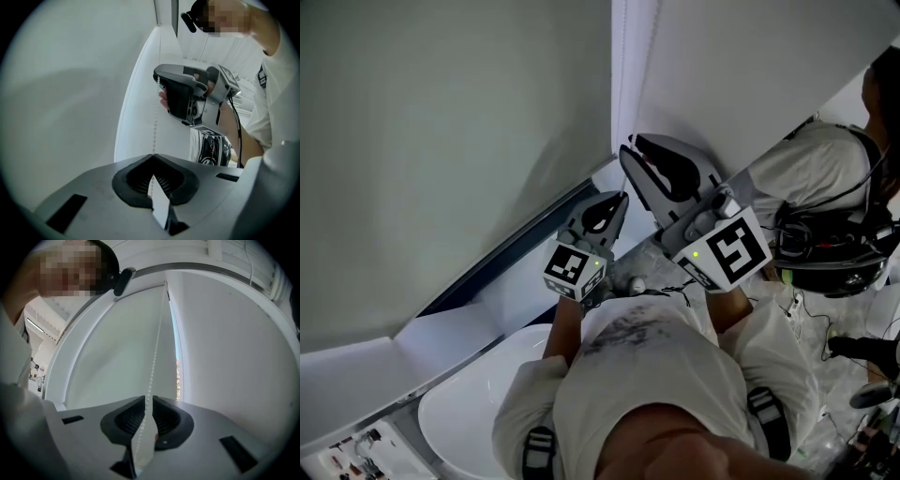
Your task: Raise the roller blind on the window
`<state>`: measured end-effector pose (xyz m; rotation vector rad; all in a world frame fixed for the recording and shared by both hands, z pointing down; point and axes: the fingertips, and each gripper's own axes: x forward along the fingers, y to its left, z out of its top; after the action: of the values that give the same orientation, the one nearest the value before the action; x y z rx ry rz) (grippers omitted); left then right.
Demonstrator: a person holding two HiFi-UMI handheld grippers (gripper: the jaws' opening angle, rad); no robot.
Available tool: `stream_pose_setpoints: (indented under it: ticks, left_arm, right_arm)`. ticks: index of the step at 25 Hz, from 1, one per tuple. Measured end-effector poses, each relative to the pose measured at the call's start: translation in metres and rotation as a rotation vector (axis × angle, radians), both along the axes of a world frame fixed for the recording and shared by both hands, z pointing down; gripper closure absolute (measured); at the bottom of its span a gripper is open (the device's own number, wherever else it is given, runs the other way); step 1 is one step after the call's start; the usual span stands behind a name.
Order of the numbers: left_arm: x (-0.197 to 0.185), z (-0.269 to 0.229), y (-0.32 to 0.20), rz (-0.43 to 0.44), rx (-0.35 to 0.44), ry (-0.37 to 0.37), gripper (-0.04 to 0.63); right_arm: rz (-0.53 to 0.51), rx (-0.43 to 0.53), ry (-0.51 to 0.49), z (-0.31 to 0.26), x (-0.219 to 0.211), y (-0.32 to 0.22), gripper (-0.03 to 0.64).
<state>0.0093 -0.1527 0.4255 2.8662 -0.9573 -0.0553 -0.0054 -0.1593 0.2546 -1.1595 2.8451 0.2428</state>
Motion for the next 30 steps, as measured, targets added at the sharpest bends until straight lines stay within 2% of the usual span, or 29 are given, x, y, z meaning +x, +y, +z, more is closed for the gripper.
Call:
stream_pose_setpoints:
  ticks: [6, 10, 14, 19, 26, 30]
  left_arm:
    - [0.003, 0.003, 0.002, -0.001, 0.000, -0.005, 0.588]
    - [0.005, 0.009, 0.003, -0.003, -0.013, -0.002, 0.588]
    - [0.003, 0.014, 0.002, -0.002, -0.041, 0.034, 0.588]
    - [-0.001, 0.023, 0.004, -0.014, -0.059, 0.014, 0.588]
    - [0.006, 0.058, -0.001, -0.019, -0.134, 0.022, 0.588]
    - [0.000, 0.064, 0.011, -0.017, -0.134, 0.018, 0.588]
  right_arm:
    - [-0.012, -0.028, 0.000, -0.003, 0.000, 0.001, 0.554]
    - [-0.023, -0.032, -0.030, 0.003, 0.002, 0.004, 0.555]
    - [-0.015, -0.012, -0.060, 0.007, 0.003, 0.005, 0.555]
    - [-0.032, 0.022, -0.039, 0.015, -0.004, 0.013, 0.555]
    - [-0.044, -0.025, -0.046, 0.049, 0.005, 0.009, 0.555]
    - [-0.043, -0.025, -0.043, 0.056, 0.000, 0.022, 0.555]
